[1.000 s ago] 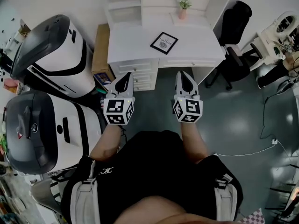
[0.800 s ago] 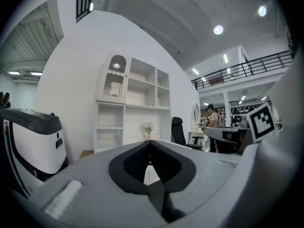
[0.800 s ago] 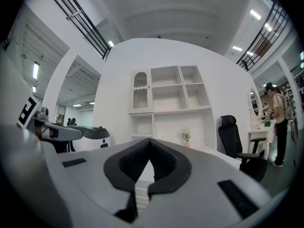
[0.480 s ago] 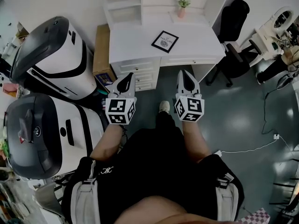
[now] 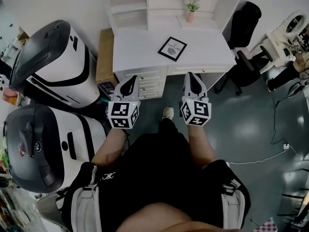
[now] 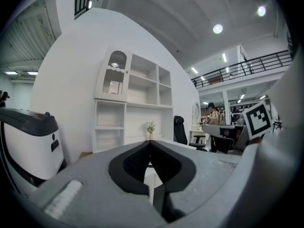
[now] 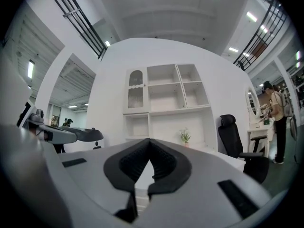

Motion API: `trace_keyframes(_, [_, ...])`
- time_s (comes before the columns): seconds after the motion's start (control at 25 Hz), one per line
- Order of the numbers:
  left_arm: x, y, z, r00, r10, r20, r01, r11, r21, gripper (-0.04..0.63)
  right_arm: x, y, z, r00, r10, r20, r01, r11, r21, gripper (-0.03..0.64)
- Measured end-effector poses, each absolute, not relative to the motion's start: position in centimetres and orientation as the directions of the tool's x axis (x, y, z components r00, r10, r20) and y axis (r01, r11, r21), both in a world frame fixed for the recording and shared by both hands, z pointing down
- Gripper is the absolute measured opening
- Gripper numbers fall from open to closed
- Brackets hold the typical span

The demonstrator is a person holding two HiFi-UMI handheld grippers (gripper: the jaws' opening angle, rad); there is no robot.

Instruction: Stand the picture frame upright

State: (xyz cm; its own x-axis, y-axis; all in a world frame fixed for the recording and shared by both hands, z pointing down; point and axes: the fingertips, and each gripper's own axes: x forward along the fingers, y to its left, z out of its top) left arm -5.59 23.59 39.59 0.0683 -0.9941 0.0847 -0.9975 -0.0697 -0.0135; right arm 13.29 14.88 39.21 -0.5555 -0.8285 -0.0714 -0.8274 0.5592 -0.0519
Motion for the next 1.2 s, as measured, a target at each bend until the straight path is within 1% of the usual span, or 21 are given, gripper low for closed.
trace_keyframes(0.28, [-7.0, 17.1, 39.8, 0.078, -0.994, 0.078, -0.997, -0.08, -0.02, 0.015, 11.9, 8.8, 39.2, -0.556, -0.827, -0.086, -0.824, 0.562, -0.072, 0.0])
trace_keyframes(0.6, [-8.9, 6.0, 39.0, 0.066, -0.995, 0.08, -0.998, -0.068, -0.016, 0.015, 10.4, -2.5, 38.0, -0.557, -0.825, -0.092, -0.824, 0.563, -0.061, 0.0])
trace_keyframes(0.8, [-9.4, -1.5, 37.9, 0.049, -0.996, 0.08, -0.998, -0.051, -0.024, 0.015, 10.1, -10.1, 37.5, -0.562, -0.824, -0.072, -0.821, 0.567, -0.073, 0.0])
trace_keyframes(1.2, [-9.7, -12.6, 38.7, 0.043, -0.989, 0.142, -0.999, -0.043, 0.003, 0.015, 8.9, -21.2, 38.9, -0.591, -0.807, 0.0, -0.803, 0.588, -0.097, 0.0])
